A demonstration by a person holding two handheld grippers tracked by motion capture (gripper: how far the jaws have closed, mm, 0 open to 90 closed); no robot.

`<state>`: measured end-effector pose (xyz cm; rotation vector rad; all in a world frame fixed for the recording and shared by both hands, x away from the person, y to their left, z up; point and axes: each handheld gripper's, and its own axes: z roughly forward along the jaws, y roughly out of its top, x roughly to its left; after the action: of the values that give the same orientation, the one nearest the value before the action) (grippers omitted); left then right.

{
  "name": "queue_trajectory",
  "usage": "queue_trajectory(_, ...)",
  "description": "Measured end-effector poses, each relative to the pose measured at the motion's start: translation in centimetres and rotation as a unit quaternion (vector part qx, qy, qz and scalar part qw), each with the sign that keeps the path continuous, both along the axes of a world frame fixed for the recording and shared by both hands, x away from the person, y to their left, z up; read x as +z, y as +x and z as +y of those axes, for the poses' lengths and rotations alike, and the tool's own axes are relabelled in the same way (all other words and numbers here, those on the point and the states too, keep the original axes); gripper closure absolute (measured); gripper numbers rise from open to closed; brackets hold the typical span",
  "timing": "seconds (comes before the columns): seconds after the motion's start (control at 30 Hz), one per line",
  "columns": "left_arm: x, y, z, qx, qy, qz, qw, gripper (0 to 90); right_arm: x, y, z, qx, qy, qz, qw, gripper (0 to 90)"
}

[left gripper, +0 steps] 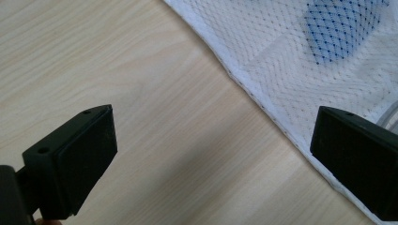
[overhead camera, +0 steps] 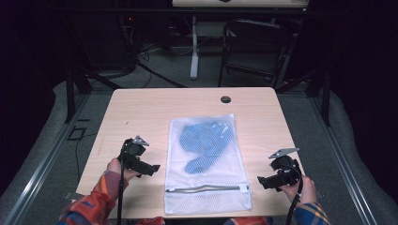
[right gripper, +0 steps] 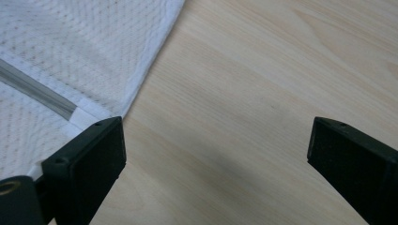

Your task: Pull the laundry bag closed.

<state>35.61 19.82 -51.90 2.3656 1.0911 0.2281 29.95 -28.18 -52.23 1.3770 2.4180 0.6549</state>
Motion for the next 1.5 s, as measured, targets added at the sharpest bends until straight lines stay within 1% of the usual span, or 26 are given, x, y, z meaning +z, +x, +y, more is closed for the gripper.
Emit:
queue_trajectory(0.07, 0.0, 0.0, 0.0, -0.006, 0.001, 0.002, 1.0, 1.5, 0.0, 0.0, 0.2, 0.006, 0.002, 0.003, 1.0, 4.4)
queue_trajectory(0.13, 0.0, -0.1, 0.0, -0.005, 0.002, 0.001, 1.0, 2.1, 0.1, -0.1, 0.5, 0.011, 0.003, 0.002, 0.9999, 4.5)
queue_trajectory(0.23, -0.2, -0.2, -0.1, -0.009, 0.002, 0.008, 0.9999, 2.2, 0.2, -0.1, 1.0, 0.022, 0.007, 0.007, 0.9997, 4.7)
queue_trajectory(0.27, -0.3, -0.1, -0.3, -0.012, 0.0, 0.015, 0.9998, 2.2, 0.3, -0.1, 1.2, 0.024, 0.006, 0.009, 0.9997, 4.8)
queue_trajectory(0.37, -0.4, -0.1, -0.4, -0.016, 0.005, 0.015, 0.9998, 1.9, 0.4, -0.2, 1.8, 0.033, 0.006, 0.014, 0.9993, 4.7)
queue_trajectory(0.47, -0.4, -0.1, -0.3, -0.014, 0.003, 0.014, 0.9998, 1.9, 0.6, -0.2, 2.2, 0.044, 0.009, 0.01, 0.9989, 4.7)
queue_trajectory(0.57, -0.4, -0.1, -0.2, -0.015, 0.001, 0.019, 0.9997, 1.9, 0.7, -0.2, 2.6, 0.046, 0.011, 0.004, 0.9989, 4.8)
queue_trajectory(0.6, -0.3, -0.2, -0.2, -0.015, -0.004, 0.019, 0.9997, 2.0, 0.8, -0.2, 3.0, 0.056, 0.013, 0.005, 0.9983, 5.3)
queue_trajectory(0.63, -0.3, -0.2, -0.2, -0.015, -0.004, 0.019, 0.9997, 2.2, 0.8, -0.2, 3.0, 0.056, 0.013, 0.005, 0.9983, 5.3)
queue_trajectory(0.67, -0.3, -0.2, -0.2, -0.014, -0.004, 0.02, 0.9997, 2.3, 1.0, -0.2, 3.4, 0.068, 0.007, 0.001, 0.9977, 5.7)
queue_trajectory(0.77, -0.4, -0.1, -0.2, -0.015, -0.004, 0.024, 0.9996, 2.2, 1.2, -0.2, 3.7, 0.07, 0.014, -0.002, 0.9975, 5.7)
queue_trajectory(0.8, -0.4, -0.1, -0.2, -0.016, -0.003, 0.023, 0.9996, 2.2, 1.5, -0.2, 4.0, 0.077, 0.013, -0.005, 0.9969, 5.8)
queue_trajectory(0.87, -0.4, -0.2, -0.4, -0.018, -0.007, 0.026, 0.9995, 2.2, 1.5, -0.2, 4.3, 0.077, 0.018, -0.006, 0.9969, 5.9)
queue_trajectory(0.93, -0.5, -0.1, -0.5, -0.024, -0.005, 0.027, 0.9993, 2.2, 1.4, -0.1, 4.9, 0.089, 0.023, -0.005, 0.9958, 6.3)
queue_trajectory(1.03, -0.5, -0.1, -0.5, -0.025, -0.003, 0.03, 0.9992, 2.3, 1.3, 0.1, 5.3, 0.092, 0.029, -0.003, 0.9953, 6.9)
queue_trajectory(1.07, -0.5, -0.1, -0.6, -0.028, -0.006, 0.031, 0.9991, 2.4, 1.3, 0.1, 5.7, 0.096, 0.041, -0.004, 0.9945, 7.8)
queue_trajectory(1.17, -0.4, -0.1, -0.8, -0.033, -0.007, 0.03, 0.999, 3.0, 1.4, 0.1, 6.2, 0.104, 0.042, -0.001, 0.9937, 8.2)
queue_trajectory(1.2, -0.5, -0.1, -1.1, -0.038, -0.008, 0.034, 0.9987, 3.5, 1.3, 0.1, 6.9, 0.117, 0.047, 0.001, 0.9921, 8.7)
queue_trajectory(1.23, -0.5, -0.1, -1.1, -0.038, -0.008, 0.034, 0.9987, 3.7, 1.3, 0.1, 6.9, 0.117, 0.047, 0.001, 0.9921, 8.7)
queue_trajectory(1.27, -0.6, -0.1, -1.3, -0.048, -0.004, 0.036, 0.9982, 3.8, 1.2, 0.0, 7.7, 0.124, 0.052, 0.004, 0.991, 9.9)
queue_trajectory(1.3, -0.6, -0.1, -1.3, -0.048, -0.004, 0.036, 0.9982, 4.1, 1.2, 0.0, 7.7, 0.124, 0.052, 0.004, 0.991, 9.9)
queue_trajectory(1.33, -0.7, 0.0, -1.5, -0.054, -0.001, 0.038, 0.9978, 4.5, 1.1, 0.0, 8.5, 0.134, 0.047, 0.008, 0.9898, 11.9)
queue_trajectory(1.37, -0.7, 0.0, -1.5, -0.054, -0.001, 0.038, 0.9978, 4.4, 1.1, 0.0, 8.5, 0.134, 0.047, 0.008, 0.9898, 11.9)
queue_trajectory(1.4, -0.9, 0.0, -1.5, -0.063, -0.008, 0.045, 0.997, 4.5, 1.1, 0.1, 9.2, 0.138, 0.048, 0.009, 0.9892, 14.0)
queue_trajectory(1.47, -0.9, 0.1, -1.6, -0.064, -0.008, 0.048, 0.9968, 4.6, 1.1, 0.1, 9.5, 0.139, 0.049, 0.009, 0.989, 14.4)
queue_trajectory(1.5, -1.0, 0.1, -1.6, -0.066, -0.009, 0.048, 0.9967, 4.7, 1.2, 0.2, 9.8, 0.144, 0.051, 0.011, 0.9882, 15.0)
